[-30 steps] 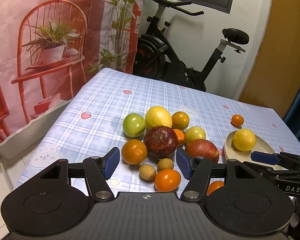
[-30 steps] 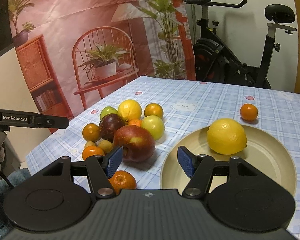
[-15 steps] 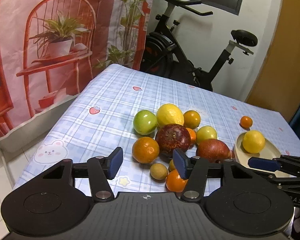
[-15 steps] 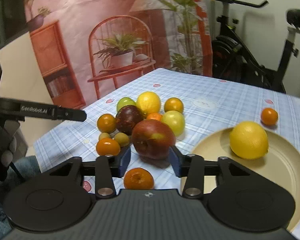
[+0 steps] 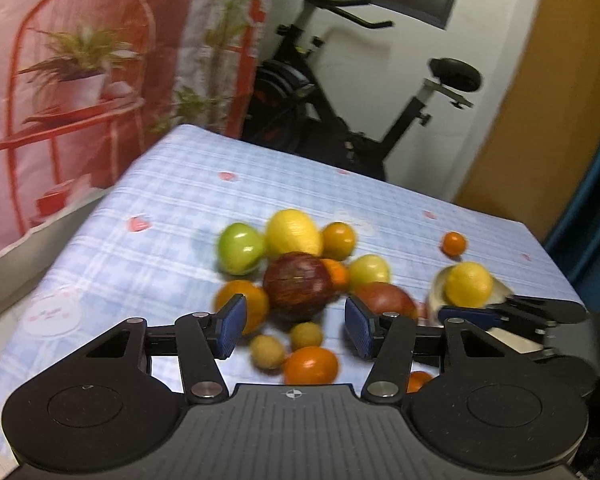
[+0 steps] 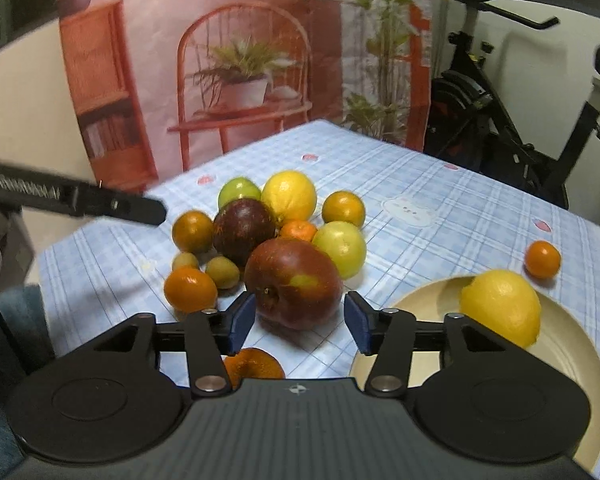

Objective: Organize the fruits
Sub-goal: 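Move the right tool back to the fruit cluster over the red apple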

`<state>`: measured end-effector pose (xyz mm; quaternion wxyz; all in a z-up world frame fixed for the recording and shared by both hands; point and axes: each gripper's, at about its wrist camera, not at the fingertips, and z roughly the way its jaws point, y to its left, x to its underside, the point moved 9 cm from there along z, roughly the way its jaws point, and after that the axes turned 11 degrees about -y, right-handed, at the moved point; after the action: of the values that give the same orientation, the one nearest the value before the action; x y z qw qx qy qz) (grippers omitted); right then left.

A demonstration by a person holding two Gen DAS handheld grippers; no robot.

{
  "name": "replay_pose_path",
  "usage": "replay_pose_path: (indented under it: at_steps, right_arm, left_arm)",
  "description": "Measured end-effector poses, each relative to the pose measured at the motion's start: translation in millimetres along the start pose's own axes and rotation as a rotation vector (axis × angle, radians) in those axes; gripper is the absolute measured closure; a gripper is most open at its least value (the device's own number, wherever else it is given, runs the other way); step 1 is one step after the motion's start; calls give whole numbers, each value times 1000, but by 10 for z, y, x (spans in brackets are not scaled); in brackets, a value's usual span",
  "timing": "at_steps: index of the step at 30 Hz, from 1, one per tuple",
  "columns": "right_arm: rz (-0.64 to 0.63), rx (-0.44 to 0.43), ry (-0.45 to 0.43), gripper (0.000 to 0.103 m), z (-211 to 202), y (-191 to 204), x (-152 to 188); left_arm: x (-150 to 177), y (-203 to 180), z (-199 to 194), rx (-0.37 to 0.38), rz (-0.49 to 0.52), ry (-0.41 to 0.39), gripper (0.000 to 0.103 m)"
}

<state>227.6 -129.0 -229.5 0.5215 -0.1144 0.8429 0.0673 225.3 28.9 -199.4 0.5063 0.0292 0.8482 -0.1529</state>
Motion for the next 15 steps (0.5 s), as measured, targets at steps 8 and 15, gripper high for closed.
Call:
replay_pose_path:
  at_steps: [8,15]
  right_arm:
    - [-109,14,43,36,314,120,86]
    - [-102,16,64,33,460,53,114]
  left_arm:
    - [96,-325,265,122,40,57,46]
    - [188,-421,525,180,5,114,46]
